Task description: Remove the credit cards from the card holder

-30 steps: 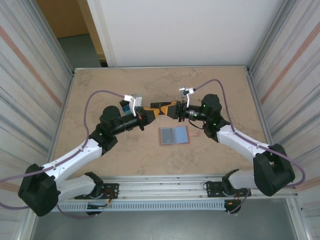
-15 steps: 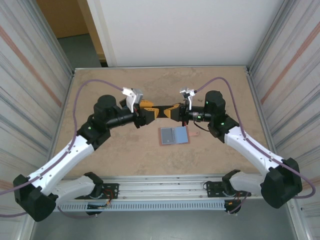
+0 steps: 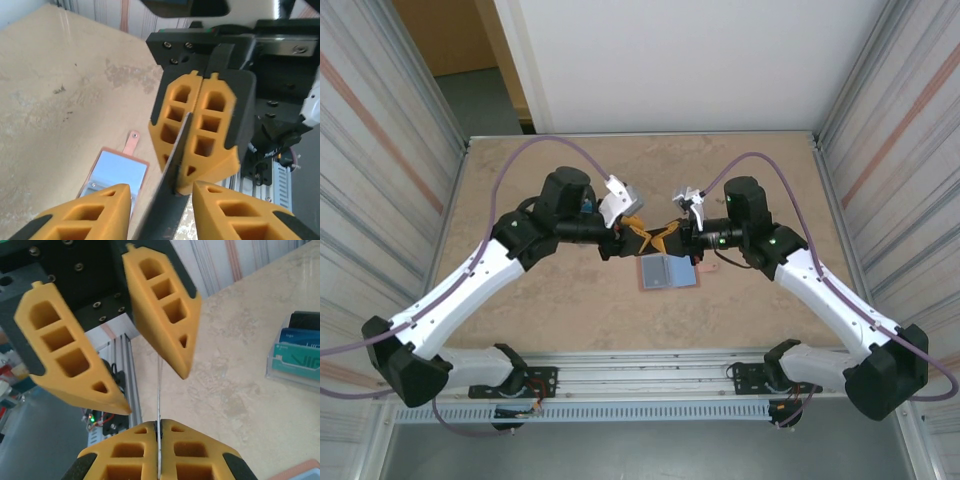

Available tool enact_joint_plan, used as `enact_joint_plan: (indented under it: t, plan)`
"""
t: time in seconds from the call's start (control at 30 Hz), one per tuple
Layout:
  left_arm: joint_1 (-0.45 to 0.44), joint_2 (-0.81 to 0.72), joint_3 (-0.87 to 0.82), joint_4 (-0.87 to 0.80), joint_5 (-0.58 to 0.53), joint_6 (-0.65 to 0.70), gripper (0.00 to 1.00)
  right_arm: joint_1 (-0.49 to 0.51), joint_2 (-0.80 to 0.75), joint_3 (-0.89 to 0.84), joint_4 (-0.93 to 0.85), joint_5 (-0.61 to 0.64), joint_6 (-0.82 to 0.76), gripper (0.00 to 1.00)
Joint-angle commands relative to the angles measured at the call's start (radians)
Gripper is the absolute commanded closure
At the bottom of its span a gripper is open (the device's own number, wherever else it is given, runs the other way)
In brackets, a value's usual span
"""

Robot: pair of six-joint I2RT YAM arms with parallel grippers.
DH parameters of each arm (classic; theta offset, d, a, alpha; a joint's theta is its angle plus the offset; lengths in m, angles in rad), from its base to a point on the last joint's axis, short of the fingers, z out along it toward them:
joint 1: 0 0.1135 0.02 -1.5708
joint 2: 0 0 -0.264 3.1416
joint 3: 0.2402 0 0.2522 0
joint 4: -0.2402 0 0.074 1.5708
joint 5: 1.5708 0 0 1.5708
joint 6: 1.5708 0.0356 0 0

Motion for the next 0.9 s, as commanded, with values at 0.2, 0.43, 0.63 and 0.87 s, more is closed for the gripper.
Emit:
enact_joint_plan:
  t: [0.2,0.43,0.63,0.87]
  plan:
    - [-0.004,0.028,0.042,-0.072,0.062,0.080,0.79,0.005,-0.003,0.044,-0.044,-0.072,-0.063,1.00]
    - [-0.004,0.032,0.029,-0.056,0.035,0.071,1.00,0.005,0.003,0.047,-0.050,-0.054,-0.064,0.98]
    - [0.055,-0.010,-0.029,0.002,-0.186,0.068,1.00,0.002,-0.019,0.047,-0.089,0.075,-0.060,0.48]
    - [0.253,-0.059,-0.145,0.143,-0.221,0.196,1.00,-0.011,-0.044,0.041,-0.105,0.268,-0.003,0.30]
